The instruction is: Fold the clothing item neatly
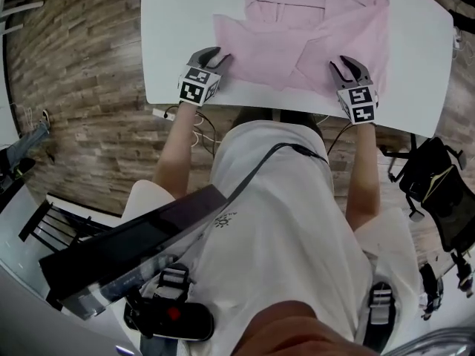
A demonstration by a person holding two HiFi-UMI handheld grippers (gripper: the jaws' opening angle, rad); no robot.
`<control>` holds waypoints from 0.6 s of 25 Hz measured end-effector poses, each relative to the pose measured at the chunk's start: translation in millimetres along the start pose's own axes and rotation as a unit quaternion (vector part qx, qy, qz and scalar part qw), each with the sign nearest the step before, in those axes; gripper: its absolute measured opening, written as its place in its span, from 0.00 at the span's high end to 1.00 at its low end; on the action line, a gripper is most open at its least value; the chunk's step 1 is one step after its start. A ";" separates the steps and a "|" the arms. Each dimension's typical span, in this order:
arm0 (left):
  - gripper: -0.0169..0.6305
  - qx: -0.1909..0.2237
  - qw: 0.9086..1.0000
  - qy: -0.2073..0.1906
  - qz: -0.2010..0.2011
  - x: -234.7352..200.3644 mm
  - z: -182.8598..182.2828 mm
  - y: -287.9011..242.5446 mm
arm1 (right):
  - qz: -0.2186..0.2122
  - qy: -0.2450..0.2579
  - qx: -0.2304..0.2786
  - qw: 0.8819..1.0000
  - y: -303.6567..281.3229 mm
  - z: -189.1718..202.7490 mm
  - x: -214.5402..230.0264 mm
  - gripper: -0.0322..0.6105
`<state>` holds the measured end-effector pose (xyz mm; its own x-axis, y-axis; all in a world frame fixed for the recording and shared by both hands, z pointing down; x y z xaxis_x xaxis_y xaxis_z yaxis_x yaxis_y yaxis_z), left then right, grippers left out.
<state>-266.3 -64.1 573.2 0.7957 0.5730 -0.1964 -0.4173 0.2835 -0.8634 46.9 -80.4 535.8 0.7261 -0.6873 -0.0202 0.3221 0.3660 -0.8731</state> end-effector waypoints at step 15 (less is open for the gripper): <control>0.95 0.064 0.995 -0.009 0.080 0.7 -74.2 52.9 | 0.026 -0.007 -0.042 0.999 -22.3 21.2 -17.8 0.74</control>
<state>-255.2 -105.7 493.0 0.7064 0.6328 -0.3172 -0.5921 0.2827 -0.7547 39.7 -63.0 566.0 0.7494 -0.6593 -0.0603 0.2321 0.3469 -0.9087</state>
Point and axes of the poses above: the fingertips, and each gripper's own axes: y backward along the fingers, x to its right, z out of its underside, the point moved 1 cm from there along y, backward along the fingers, and after that the axes turned 12 degrees about -x, right-handed, at the moved point
